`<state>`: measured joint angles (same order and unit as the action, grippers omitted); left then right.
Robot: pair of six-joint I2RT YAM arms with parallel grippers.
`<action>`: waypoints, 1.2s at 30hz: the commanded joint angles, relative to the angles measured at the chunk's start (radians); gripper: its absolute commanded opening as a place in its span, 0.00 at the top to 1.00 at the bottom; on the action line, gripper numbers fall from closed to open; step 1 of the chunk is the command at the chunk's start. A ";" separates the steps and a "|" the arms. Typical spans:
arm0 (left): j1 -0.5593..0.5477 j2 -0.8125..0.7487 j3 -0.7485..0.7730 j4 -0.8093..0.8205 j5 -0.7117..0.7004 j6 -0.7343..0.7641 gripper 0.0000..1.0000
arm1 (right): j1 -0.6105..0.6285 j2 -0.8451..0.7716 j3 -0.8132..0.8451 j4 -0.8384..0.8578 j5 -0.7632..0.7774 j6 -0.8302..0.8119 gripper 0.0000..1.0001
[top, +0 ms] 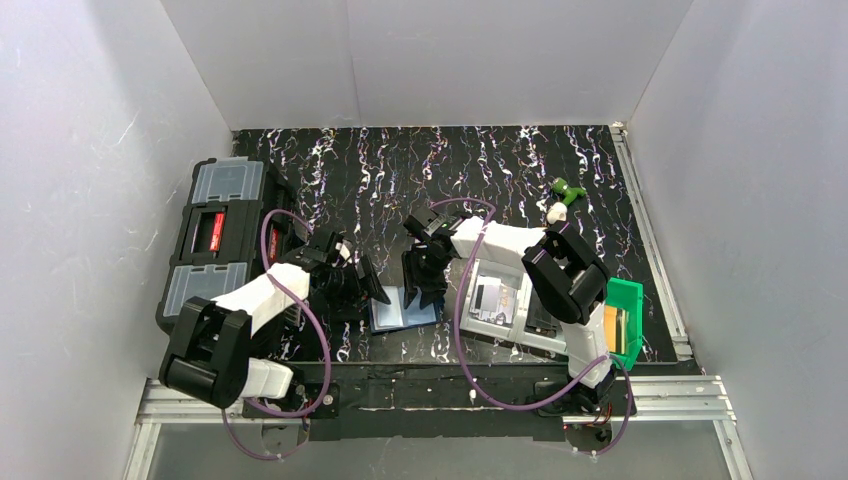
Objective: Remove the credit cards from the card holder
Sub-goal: Close the card holder at the center of the board.
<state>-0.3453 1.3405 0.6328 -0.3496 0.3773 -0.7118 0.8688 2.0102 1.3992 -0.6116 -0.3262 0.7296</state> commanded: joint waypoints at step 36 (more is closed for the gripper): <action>0.005 0.012 0.273 -0.423 -0.222 0.195 0.92 | -0.001 -0.121 0.101 -0.081 -0.002 -0.069 0.42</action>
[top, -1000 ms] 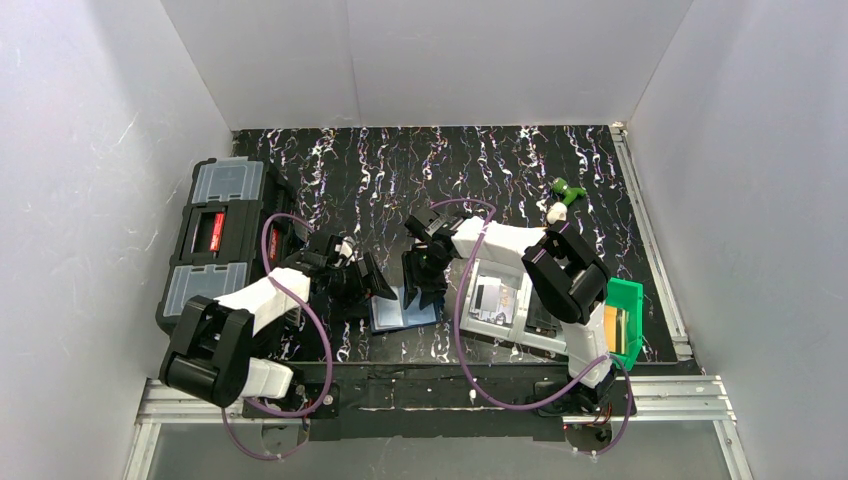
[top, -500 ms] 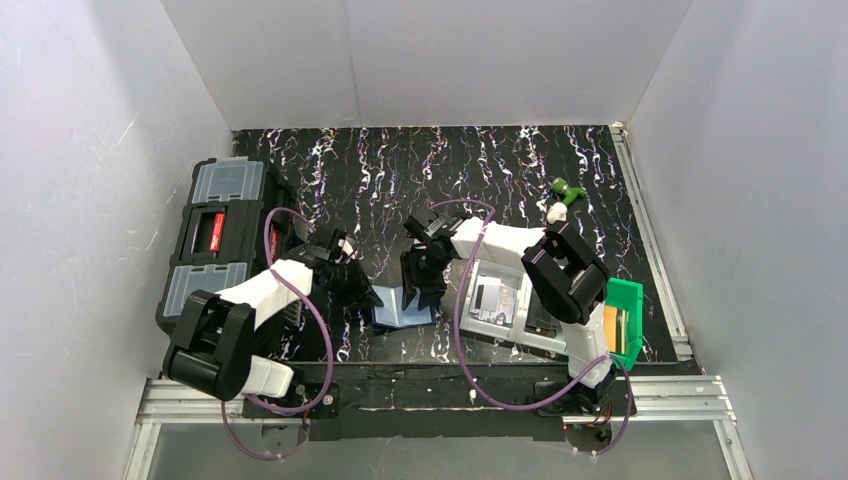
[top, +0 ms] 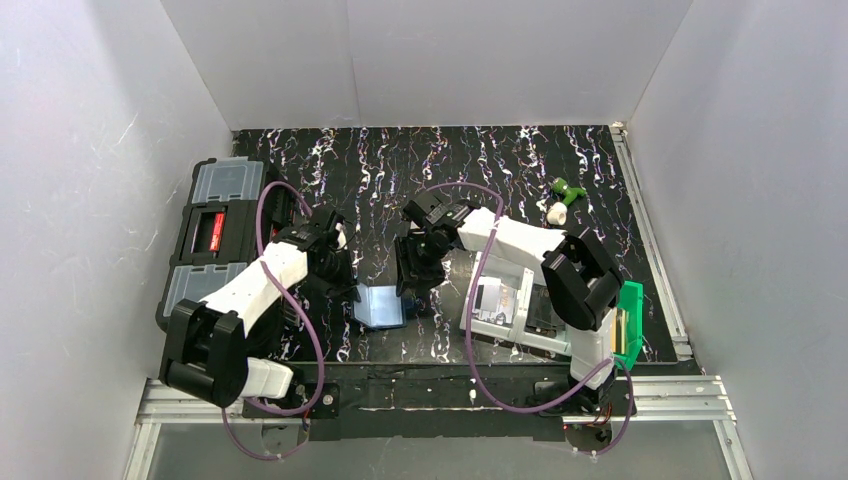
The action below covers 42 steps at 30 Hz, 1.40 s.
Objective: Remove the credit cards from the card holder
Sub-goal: Close the card holder at the center of the board.
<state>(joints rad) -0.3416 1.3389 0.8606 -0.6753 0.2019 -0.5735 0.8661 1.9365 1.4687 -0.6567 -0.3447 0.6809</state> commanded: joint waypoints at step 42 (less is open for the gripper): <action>-0.108 0.096 0.046 0.158 0.154 -0.231 0.46 | -0.024 -0.088 -0.090 0.005 0.070 0.003 0.44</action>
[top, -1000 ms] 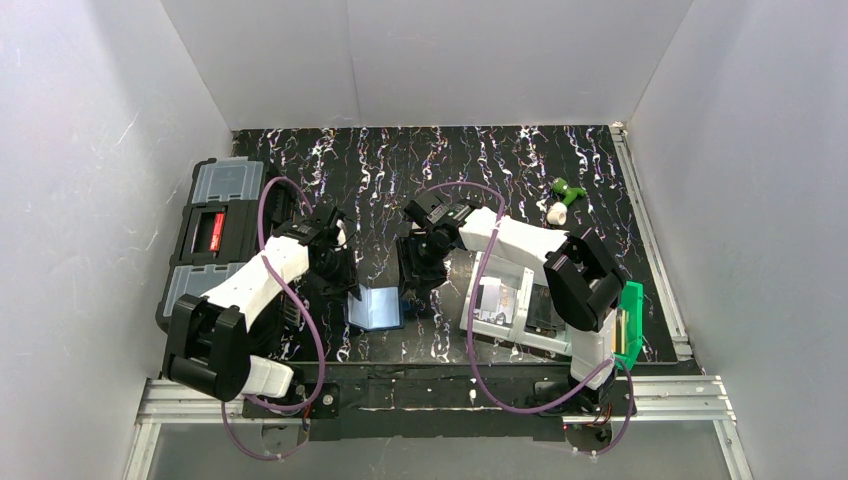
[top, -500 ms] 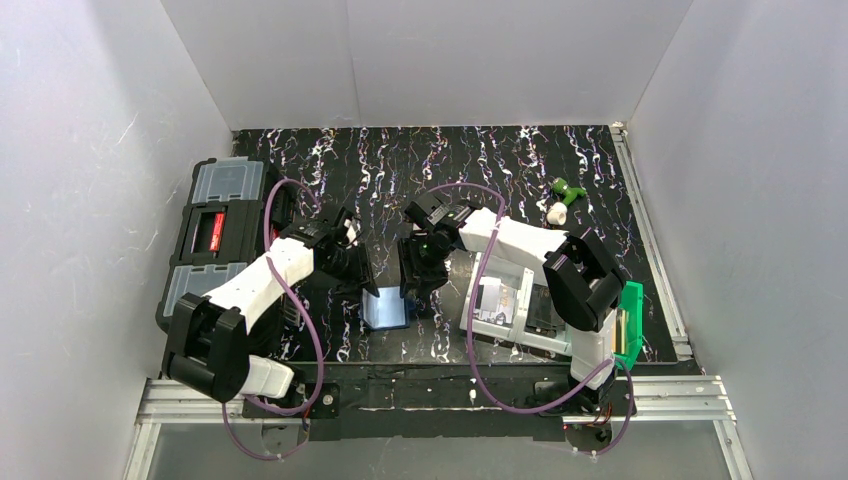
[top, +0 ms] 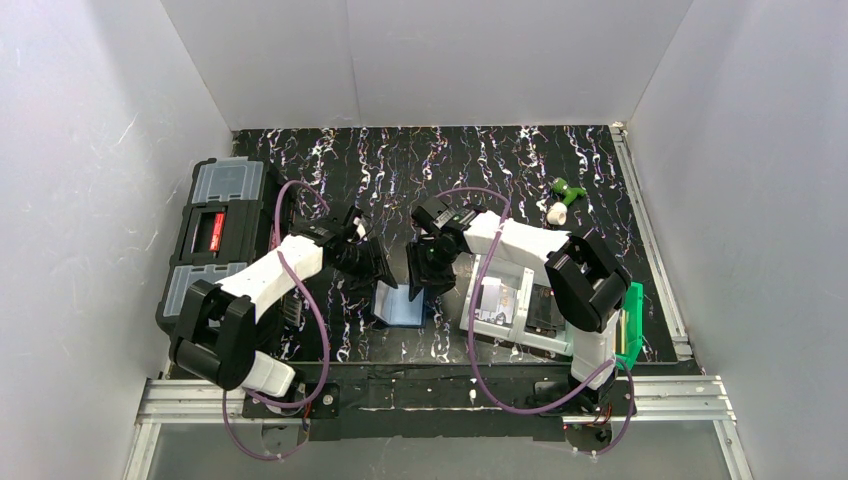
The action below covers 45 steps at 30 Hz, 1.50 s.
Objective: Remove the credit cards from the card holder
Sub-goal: Close the card holder at the center of the board.
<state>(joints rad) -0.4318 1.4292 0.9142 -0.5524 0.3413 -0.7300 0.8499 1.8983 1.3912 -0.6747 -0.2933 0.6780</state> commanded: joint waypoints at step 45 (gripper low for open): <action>-0.041 0.008 0.096 -0.139 -0.174 -0.003 1.00 | 0.009 -0.011 0.061 -0.088 0.229 -0.026 0.86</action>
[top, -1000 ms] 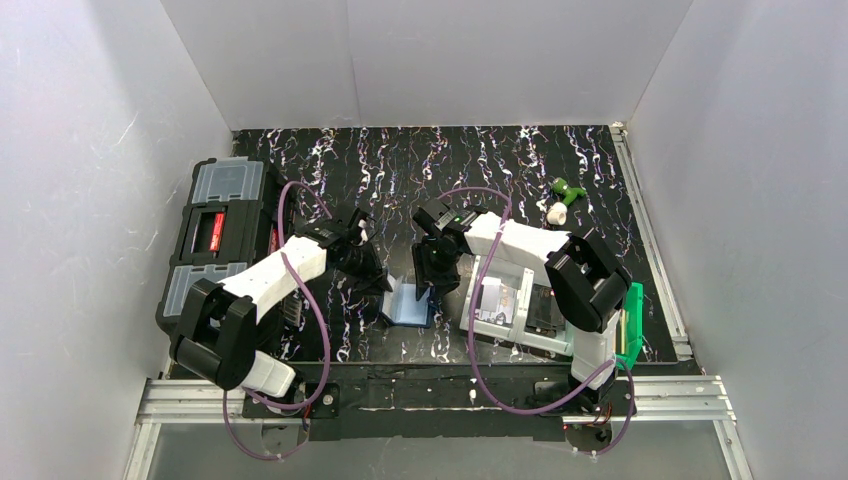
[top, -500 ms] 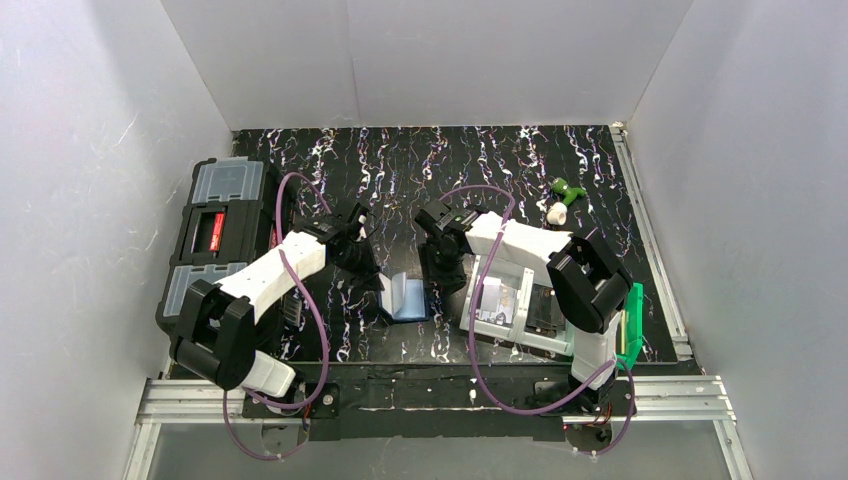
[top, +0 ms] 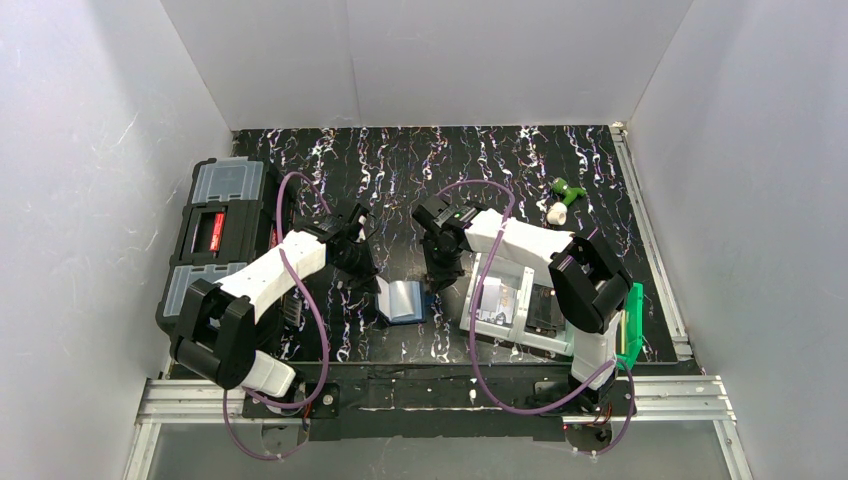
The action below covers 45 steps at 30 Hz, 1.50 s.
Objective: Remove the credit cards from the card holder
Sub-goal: Close the card holder at the center of the board.
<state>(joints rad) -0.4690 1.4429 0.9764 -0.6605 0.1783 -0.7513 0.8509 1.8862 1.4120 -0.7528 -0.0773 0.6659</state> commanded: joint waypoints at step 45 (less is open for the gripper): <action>-0.066 0.095 -0.051 0.207 0.127 -0.163 0.82 | 0.014 -0.003 0.020 0.048 -0.088 0.001 0.99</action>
<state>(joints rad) -0.5286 1.5195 0.9421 -0.4570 0.3235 -0.8942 0.8597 1.8879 1.4124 -0.7227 -0.1583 0.6590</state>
